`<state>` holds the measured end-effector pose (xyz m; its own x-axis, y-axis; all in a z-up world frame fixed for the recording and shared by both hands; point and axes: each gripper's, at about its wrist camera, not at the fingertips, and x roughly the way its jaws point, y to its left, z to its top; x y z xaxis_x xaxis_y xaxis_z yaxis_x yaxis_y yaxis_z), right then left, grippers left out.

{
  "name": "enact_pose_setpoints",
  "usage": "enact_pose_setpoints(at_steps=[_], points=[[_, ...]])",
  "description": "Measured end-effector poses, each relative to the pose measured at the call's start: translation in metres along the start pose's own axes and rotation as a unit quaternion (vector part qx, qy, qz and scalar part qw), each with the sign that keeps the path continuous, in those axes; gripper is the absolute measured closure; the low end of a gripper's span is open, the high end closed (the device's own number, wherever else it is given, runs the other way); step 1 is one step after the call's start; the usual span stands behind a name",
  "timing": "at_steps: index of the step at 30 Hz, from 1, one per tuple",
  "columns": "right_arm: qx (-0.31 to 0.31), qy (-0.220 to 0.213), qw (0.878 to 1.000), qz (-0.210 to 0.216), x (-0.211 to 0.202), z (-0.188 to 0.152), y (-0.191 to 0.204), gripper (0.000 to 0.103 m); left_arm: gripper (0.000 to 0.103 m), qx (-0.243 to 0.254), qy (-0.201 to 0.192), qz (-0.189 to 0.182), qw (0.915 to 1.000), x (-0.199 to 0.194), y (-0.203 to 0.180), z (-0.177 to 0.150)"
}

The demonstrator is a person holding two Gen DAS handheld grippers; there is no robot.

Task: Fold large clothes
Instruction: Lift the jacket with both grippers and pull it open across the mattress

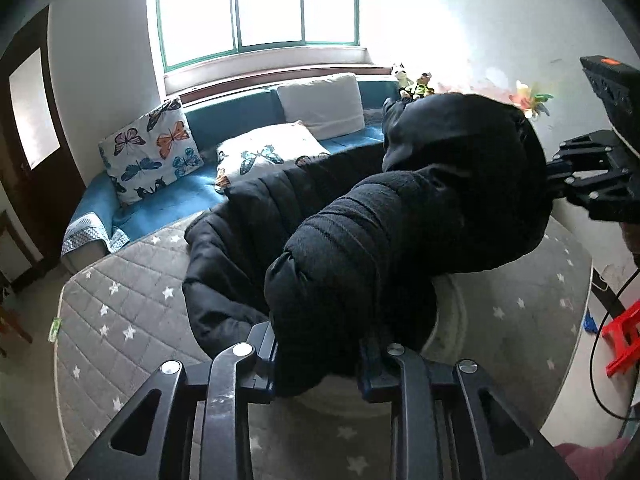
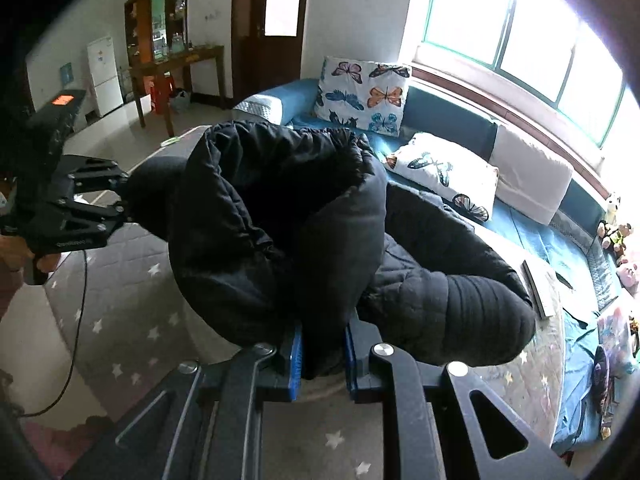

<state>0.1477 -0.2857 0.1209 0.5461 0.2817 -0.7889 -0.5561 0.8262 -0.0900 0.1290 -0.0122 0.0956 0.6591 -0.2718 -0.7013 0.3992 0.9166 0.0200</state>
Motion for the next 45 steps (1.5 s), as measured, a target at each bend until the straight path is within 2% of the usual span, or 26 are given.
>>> enact_pose_setpoints(at_steps=[7, 15, 19, 25, 32, 37, 45], points=[[-0.007, 0.001, 1.000, 0.010, -0.010, -0.029, 0.016, 0.087, 0.076, 0.014, -0.002, -0.005, 0.9999, -0.025, -0.031, -0.042], [-0.016, 0.004, 0.998, 0.056, -0.013, -0.056, 0.038, 0.087, 0.076, 0.014, 0.013, -0.012, 0.9997, -0.044, -0.045, -0.084], [-0.023, 0.025, 0.997, 0.070, 0.002, -0.068, 0.045, 0.087, 0.076, 0.008, 0.036, -0.022, 0.9991, -0.044, -0.053, -0.111], [0.000, 0.067, 0.994, 0.087, 0.032, -0.091, 0.048, 0.086, 0.076, 0.009, 0.069, -0.032, 0.9971, -0.028, -0.067, -0.141], [0.016, 0.137, 0.986, 0.091, 0.074, -0.121, 0.048, 0.083, 0.073, 0.024, 0.111, -0.018, 0.9933, -0.012, -0.089, -0.180], [0.026, 0.162, 0.981, 0.100, 0.076, -0.118, 0.037, 0.080, 0.068, 0.027, 0.129, -0.010, 0.9912, -0.011, -0.092, -0.186], [0.020, 0.158, 0.981, 0.108, 0.048, -0.100, 0.020, 0.079, 0.065, 0.034, 0.155, -0.016, 0.9872, -0.029, -0.086, -0.190]])
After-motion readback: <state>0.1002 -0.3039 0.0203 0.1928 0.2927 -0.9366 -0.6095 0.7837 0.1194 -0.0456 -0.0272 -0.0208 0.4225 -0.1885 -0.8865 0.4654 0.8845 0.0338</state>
